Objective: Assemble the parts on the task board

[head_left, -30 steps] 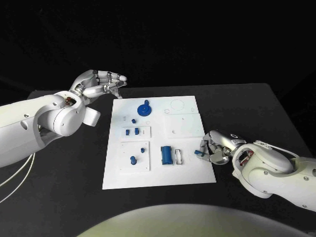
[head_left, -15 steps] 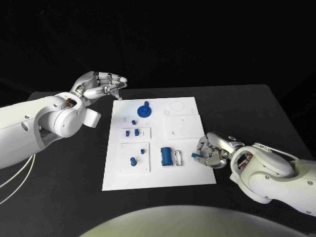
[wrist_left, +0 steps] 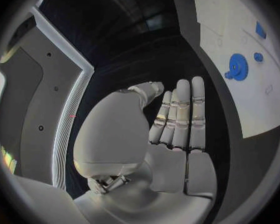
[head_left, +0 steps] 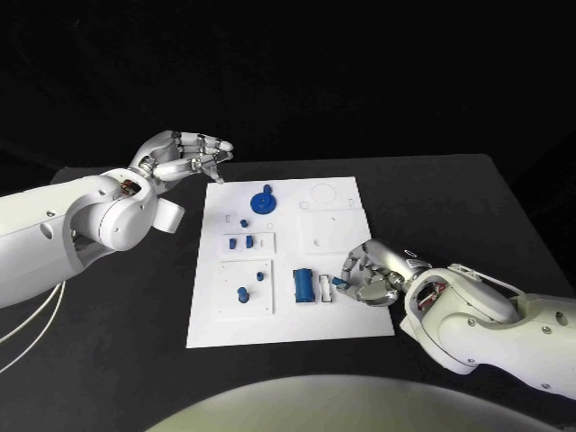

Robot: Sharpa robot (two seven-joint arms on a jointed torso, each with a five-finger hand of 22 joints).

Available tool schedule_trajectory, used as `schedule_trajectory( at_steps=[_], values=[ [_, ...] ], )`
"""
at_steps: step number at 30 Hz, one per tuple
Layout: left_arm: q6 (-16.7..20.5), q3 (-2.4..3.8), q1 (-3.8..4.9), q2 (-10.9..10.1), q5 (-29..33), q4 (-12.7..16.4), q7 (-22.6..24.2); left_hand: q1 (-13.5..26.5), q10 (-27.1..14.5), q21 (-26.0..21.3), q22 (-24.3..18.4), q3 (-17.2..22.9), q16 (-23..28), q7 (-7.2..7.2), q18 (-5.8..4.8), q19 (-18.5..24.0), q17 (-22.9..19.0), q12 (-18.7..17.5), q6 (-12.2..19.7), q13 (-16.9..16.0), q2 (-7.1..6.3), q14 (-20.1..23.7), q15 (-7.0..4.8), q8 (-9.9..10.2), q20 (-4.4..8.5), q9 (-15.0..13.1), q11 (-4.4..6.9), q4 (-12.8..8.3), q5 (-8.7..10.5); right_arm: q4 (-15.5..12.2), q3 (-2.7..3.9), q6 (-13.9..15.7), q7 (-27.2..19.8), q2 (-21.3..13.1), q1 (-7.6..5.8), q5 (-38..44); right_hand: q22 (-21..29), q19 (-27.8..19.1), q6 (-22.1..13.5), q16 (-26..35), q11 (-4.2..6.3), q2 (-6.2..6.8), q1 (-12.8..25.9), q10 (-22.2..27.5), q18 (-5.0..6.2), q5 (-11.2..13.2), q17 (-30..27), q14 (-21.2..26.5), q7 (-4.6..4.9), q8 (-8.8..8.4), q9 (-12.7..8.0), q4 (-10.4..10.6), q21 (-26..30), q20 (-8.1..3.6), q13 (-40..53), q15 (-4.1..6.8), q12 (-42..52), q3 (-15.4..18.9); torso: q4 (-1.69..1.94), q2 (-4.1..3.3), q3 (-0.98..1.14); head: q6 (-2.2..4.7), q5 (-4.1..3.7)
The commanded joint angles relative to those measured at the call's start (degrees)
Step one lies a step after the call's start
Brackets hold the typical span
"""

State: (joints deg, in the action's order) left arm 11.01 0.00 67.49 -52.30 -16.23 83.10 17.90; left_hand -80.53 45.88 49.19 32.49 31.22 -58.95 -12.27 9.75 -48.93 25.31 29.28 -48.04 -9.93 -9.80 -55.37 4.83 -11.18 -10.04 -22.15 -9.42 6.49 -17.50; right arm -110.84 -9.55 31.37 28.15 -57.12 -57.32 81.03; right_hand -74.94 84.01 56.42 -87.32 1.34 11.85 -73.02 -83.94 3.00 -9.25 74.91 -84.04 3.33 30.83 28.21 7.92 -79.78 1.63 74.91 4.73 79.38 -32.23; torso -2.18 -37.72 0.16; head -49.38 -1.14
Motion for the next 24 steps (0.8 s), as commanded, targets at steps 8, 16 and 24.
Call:
schedule_trajectory(
  at_steps=[8, 16, 24],
  values=[
    [-1.2, 0.03, 0.01, 0.31, -0.25, 0.1, 0.3, -0.04, -0.44, 0.22, 0.06, 0.01, 0.36, -0.55, 0.76, 0.3, 0.08, 0.36, 0.46, 0.08, 0.12, 0.25, -0.06, -0.18, 0.1, 0.07, 0.16, -0.34, -0.29, 2.13, 0.01, 3.74, -0.77, 3.05, 1.31, -2.21, -12.62, 3.3, 0.36, -0.36, 0.22, -0.72, 1.6, -0.88, -1.16, -0.16, 10.16, -4.96, -0.75, 0.18, 0.43, -1.53, -0.46, -0.39, 7.01, 0.3, 0.3, -2.03, 0.04, -0.03, -0.03, 0.1, 0.37],
    [-1.25, 0.03, 0.02, 0.36, -0.29, 0.11, 0.21, -0.04, -0.44, 0.22, 0.06, 0.01, 0.36, -0.55, 0.76, 0.3, 0.08, 0.36, 0.46, 0.08, 0.12, 0.25, -0.06, -0.18, 0.1, 0.07, 0.16, -0.34, -0.29, 3.35, 0.02, 3.49, -0.28, 4.28, 1.48, -2.8, -12.62, 3.31, 0.44, -0.4, 0.17, -0.55, 3.55, -0.93, -1.16, -0.09, 10.25, -4.97, -0.69, 0.21, 0.76, -1.05, -0.49, -0.36, 7.05, 0.26, 0.28, -1.76, 0.01, -0.03, -0.05, 0.01, 0.3],
    [-1.3, 0.03, 0.02, 0.34, -0.3, 0.15, 0.12, -0.04, -0.44, 0.22, 0.06, 0.01, 0.36, -0.55, 0.76, 0.3, 0.08, 0.36, 0.46, 0.08, 0.12, 0.25, -0.06, -0.18, 0.1, 0.07, 0.16, -0.34, -0.29, 4.35, 0.02, 1.46, 0.48, 4.89, 1.5, -3.0, -12.64, 3.33, 0.85, -0.4, 0.06, -0.34, 7.14, -1.15, -1.18, 0.08, 10.23, -4.97, -0.59, 0.28, 1.25, 0.63, -0.59, -0.28, 7.37, 0.16, 0.57, 0.2, 0.04, -0.02, -0.08, -0.17, 0.3]
  ],
)
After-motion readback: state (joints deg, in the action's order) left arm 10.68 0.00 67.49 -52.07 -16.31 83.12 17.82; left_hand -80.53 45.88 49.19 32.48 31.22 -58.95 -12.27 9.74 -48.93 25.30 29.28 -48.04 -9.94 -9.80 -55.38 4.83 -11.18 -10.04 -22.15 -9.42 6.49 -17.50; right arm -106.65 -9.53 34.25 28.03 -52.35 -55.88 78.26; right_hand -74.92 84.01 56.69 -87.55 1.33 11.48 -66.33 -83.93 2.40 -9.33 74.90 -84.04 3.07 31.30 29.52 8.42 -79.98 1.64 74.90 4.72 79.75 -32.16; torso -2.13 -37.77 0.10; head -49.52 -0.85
